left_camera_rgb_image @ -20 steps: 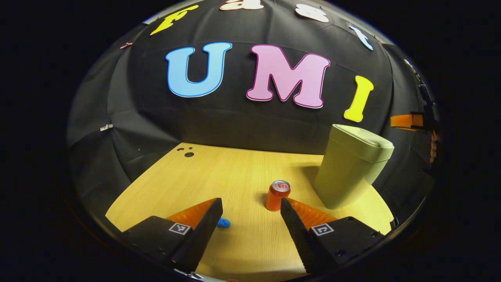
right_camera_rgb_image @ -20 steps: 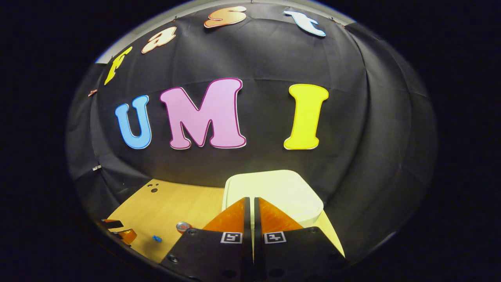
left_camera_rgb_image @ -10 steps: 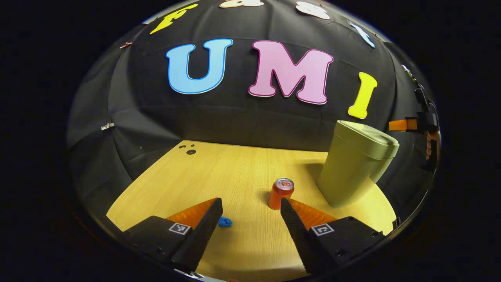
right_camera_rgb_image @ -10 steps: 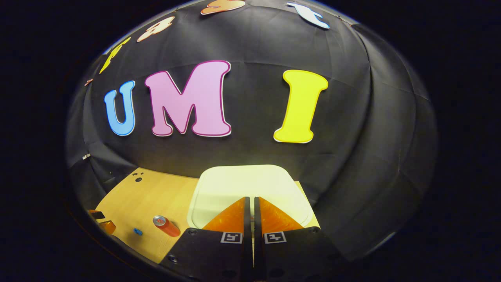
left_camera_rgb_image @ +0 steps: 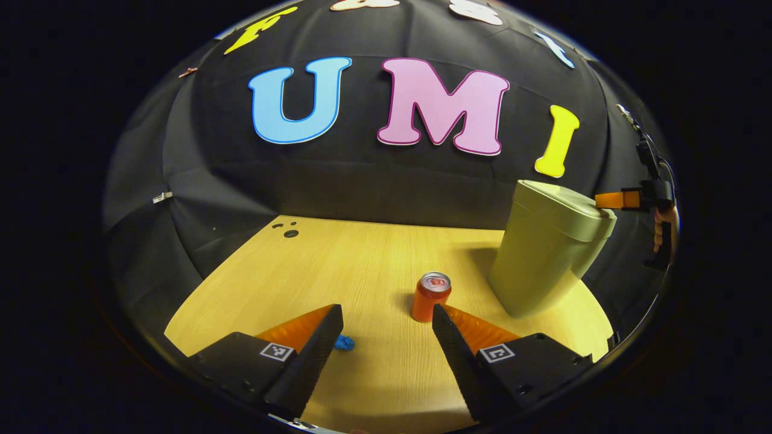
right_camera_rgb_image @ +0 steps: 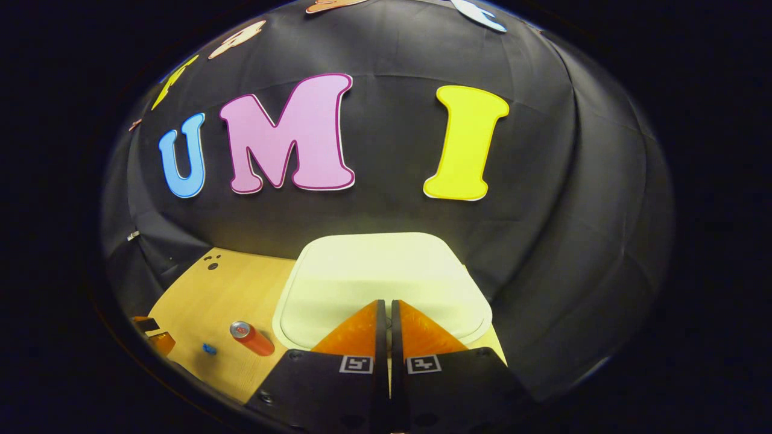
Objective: Press the lid of the desktop garbage bin to open it, pick up the crumpled paper on the desktop and throw it into the bin, then pick up the pop can on the desktop and drop it into the bin, and finally close the garbage bin lid.
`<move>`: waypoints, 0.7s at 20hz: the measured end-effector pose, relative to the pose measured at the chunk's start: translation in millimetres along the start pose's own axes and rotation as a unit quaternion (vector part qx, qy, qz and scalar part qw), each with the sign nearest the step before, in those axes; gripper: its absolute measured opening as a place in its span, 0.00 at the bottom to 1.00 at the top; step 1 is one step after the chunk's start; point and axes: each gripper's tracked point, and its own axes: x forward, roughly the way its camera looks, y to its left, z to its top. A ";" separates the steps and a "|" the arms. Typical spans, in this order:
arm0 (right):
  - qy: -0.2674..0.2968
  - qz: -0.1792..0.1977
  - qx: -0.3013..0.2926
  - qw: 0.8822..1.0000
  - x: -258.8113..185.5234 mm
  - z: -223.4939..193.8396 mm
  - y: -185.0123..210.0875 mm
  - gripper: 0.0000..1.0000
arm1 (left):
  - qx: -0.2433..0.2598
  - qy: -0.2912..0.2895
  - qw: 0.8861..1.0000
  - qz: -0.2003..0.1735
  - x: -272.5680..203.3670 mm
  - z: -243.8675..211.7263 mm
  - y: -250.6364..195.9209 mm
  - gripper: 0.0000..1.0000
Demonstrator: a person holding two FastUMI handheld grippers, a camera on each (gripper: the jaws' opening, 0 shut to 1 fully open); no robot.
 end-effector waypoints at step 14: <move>-0.032 -0.025 -0.034 0.999 -5.6 12.4 -4.9 0.05 | 0.000 -0.006 1.000 0.012 -4.3 0.6 3.2 0.96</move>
